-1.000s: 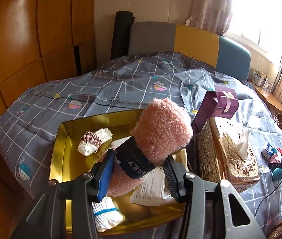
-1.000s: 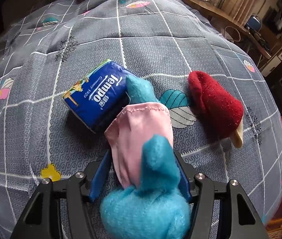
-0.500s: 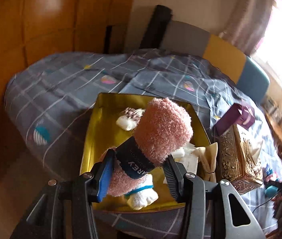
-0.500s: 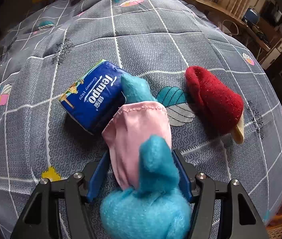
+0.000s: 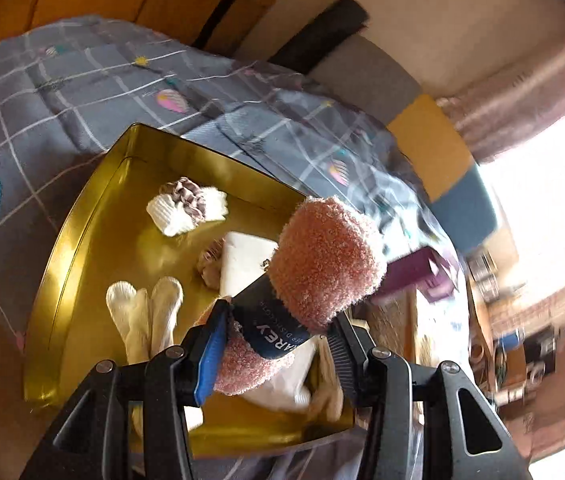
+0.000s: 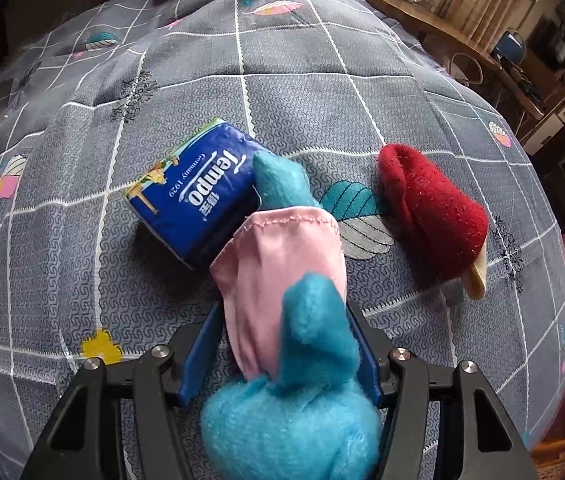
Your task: Organize soft objects
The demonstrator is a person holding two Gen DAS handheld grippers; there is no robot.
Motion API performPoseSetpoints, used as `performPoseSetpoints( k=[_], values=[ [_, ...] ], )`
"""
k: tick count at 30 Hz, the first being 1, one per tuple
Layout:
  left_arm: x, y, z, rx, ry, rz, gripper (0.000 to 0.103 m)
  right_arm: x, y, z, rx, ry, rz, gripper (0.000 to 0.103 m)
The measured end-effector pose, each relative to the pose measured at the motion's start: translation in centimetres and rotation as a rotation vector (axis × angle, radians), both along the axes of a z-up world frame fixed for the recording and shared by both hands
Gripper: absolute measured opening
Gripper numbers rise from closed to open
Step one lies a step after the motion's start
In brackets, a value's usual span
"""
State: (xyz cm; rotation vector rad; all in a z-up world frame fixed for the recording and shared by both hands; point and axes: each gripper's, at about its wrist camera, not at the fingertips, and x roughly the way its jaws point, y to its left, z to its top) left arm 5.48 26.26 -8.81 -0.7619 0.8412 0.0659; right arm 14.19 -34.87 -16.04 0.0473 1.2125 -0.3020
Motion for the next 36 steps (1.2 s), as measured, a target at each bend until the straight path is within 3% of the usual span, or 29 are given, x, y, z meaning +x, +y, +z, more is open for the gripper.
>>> performPoseSetpoints(
  k=[4,7,9,11,23,29,36],
  values=[
    [2.4,1.9,-2.6,-0.037,0.093,0.085,0.050,0.0,0.0,0.0,-0.001,-0.001,0.001,0.061],
    [3.3,2.8,-4.5,-0.015,0.173,0.123,0.052,0.1,-0.1,0.0,-0.001,-0.001,0.001,0.061],
    [3.5,2.9,-5.0,0.008,0.183,0.110,0.054,0.0,0.0,0.0,-0.001,-0.002,0.001,0.061],
    [3.4,2.6,-4.8,0.047,0.175,0.086,0.057,0.0,-0.1,0.1,0.002,-0.002,0.000,0.061],
    [1.7,-1.6,-1.9,0.502,0.125,-0.005,0.059,0.0,-0.1,0.0,-0.005,-0.007,0.002,0.061],
    [0.6,-4.1,-0.2,0.602,0.072,-0.070,0.059,-0.1,0.0,0.1,-0.006,-0.010,0.002,0.061],
    [-0.8,-6.8,1.4,0.653,0.016,-0.133,0.059,-0.1,-0.4,0.3,0.018,-0.026,-0.011,0.048]
  ],
)
